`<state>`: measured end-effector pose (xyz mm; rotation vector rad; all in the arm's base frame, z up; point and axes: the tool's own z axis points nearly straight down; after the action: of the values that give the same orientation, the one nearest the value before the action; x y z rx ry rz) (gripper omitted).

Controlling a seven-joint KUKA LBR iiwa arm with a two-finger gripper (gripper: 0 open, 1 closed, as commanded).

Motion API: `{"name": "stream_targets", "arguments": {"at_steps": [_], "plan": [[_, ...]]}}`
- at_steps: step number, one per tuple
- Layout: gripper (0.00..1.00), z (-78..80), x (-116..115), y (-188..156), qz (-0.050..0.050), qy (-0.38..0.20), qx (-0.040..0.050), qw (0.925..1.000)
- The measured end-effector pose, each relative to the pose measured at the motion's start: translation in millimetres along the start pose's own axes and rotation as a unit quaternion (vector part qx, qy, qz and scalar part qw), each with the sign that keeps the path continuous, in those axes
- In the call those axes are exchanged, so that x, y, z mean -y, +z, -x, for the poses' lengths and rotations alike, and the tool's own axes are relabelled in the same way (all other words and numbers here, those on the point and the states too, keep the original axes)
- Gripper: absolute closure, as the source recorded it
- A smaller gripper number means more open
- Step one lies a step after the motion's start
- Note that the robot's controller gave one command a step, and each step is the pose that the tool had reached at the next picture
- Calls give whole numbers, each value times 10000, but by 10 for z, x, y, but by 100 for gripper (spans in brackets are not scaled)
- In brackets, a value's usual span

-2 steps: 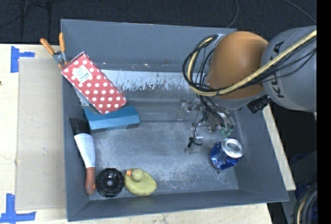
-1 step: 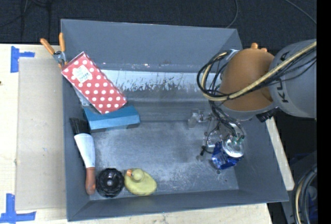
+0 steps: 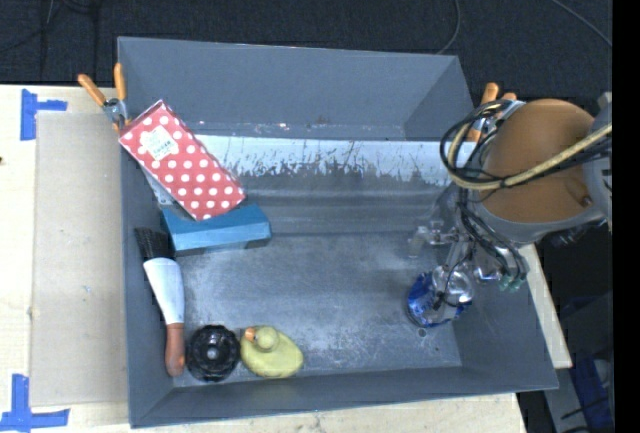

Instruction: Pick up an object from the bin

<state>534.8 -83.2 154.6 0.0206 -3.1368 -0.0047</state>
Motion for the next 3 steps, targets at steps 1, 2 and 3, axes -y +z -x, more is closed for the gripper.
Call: {"name": "stream_targets", "arguments": {"at_steps": [1, 2, 3], "plan": [[0, -25, 289, 306, -23, -406, 50, 9992], [0, -475, 313, 781, 2, -605, 7, 9982], [100, -386, 440, 839, -20, -609, 54, 9981]]}}
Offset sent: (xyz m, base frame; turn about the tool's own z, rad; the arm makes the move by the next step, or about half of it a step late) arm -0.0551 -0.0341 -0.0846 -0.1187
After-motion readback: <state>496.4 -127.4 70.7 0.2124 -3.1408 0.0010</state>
